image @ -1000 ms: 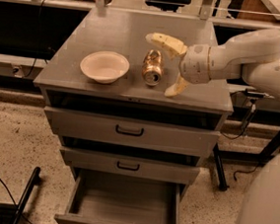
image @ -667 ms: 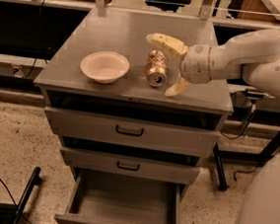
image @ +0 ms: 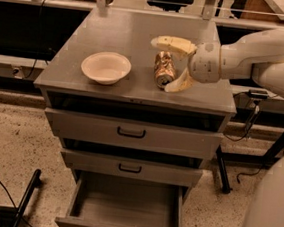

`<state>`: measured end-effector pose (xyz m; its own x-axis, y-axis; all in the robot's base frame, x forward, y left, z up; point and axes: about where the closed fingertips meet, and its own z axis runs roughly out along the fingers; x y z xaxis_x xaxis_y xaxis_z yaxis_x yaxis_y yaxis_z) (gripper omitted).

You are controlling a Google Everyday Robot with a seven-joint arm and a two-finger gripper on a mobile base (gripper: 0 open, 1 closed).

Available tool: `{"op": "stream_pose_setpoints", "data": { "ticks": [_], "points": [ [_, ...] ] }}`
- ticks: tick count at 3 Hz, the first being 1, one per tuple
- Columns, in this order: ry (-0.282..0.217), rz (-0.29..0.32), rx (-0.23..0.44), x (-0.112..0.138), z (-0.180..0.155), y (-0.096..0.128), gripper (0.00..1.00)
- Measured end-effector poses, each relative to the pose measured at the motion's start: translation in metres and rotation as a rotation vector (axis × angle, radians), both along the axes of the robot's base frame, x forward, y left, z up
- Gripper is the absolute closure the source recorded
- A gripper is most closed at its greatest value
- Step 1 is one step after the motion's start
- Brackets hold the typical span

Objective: Pick orange can from bottom drawer and place on counter

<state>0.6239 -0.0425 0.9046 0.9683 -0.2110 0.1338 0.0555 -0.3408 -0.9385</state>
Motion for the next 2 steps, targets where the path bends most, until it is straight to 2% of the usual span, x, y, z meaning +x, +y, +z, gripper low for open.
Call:
{"op": "stream_pose_setpoints", "data": {
  "ticks": [1,2],
  "points": [
    [-0.029,-0.002,0.018,-0.005,0.013,-0.014,0.18],
    [-0.056,-0.043,0.045,-0.010,0.024,-0.039,0.00]
  ]
}}
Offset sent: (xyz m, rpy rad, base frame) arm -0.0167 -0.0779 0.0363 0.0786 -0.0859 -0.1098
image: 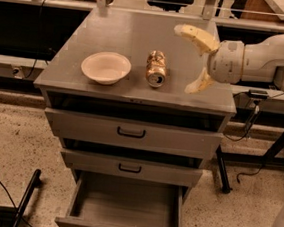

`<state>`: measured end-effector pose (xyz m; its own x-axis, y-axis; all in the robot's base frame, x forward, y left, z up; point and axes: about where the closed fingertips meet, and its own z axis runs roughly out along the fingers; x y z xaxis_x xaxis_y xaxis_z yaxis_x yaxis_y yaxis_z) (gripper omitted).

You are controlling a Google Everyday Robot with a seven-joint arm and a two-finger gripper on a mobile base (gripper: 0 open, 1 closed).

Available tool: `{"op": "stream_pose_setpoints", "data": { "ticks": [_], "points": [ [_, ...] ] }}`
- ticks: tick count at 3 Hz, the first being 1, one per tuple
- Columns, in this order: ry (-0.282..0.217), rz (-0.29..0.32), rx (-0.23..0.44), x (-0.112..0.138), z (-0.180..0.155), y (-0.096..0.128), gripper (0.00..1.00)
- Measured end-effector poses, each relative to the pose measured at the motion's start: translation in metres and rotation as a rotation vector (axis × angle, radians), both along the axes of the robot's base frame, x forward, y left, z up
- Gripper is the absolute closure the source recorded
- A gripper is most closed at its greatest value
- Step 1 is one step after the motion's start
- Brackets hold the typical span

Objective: Pick orange can from bottom drawer and place on counter

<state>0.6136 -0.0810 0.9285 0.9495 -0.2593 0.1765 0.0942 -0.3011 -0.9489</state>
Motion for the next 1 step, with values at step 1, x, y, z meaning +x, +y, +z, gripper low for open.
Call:
{"op": "stream_pose_setpoints", "data": {
  "ticks": [1],
  "points": [
    [-0.001,-0.002,0.002,-0.0002,0.0005,-0.0013,0.00]
  ]
}}
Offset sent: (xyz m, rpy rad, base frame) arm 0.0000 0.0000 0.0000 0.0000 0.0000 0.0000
